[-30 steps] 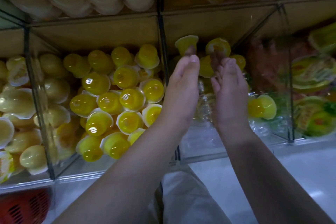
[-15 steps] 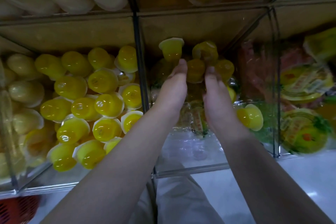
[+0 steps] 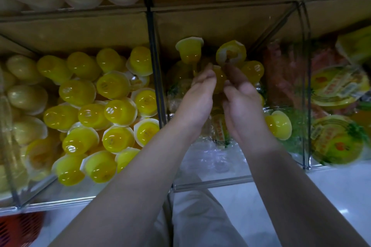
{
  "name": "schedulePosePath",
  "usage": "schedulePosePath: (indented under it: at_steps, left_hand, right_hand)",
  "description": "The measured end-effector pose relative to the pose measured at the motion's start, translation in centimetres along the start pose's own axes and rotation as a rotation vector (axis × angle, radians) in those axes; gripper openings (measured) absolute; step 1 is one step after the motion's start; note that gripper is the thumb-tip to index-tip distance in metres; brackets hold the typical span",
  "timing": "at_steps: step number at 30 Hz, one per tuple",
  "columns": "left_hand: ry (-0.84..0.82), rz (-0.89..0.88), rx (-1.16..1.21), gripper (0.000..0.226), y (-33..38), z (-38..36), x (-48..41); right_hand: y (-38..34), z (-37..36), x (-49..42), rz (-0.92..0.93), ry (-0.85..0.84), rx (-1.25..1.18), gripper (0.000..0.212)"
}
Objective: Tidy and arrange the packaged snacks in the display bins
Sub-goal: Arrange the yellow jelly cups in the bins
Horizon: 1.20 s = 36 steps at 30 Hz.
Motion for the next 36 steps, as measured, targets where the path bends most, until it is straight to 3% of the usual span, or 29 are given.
schedulePosePath:
  at_steps: [4,8,13,18,22,28,36]
  left_hand:
    - [0.021,0.054,0.109,0.070,-0.1,1.1,0.6]
    - [-0.094,0.024,0.150,0.053,0.6,1.6,2.5]
    - [-0.147,-0.148,0.056,0.063,3.0,2.8,5.7]
    - [-0.109,-0.352,-0.091,0.047,5.7,4.9,7.9]
    - [-0.063,-0.329,-0.013,0.047,5.8,7.5,7.9]
    - [0.072,-0.355,0.011,0.048,5.7,11.4,8.0]
    - [0.176,-0.395,-0.211,0.043,5.0,15.0,6.4]
  right_hand:
    - [-0.1,-0.6,1.3,0.037,-0.002,0.033,0.043]
    - [-2.3,-1.0,2.7,0.143,0.031,0.206,0.038]
    - [-5.7,-2.3,4.4,0.235,0.017,0.349,0.055]
    - [-6.4,-5.3,6.3,0.287,0.034,0.382,0.055]
    - [-5.6,-8.2,7.4,0.312,0.029,0.395,0.046]
    - [-4.0,-12.3,7.7,0.363,-0.046,0.539,0.052]
    - [-1.9,-15.2,6.3,0.520,-0.023,0.868,0.054]
Point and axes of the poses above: each hand's wrist, its own x-axis away from the middle knuckle, its own z-axis out of the back of the hand, y = z × x, the point moved 4 cm from there along -x, towards the middle knuckle
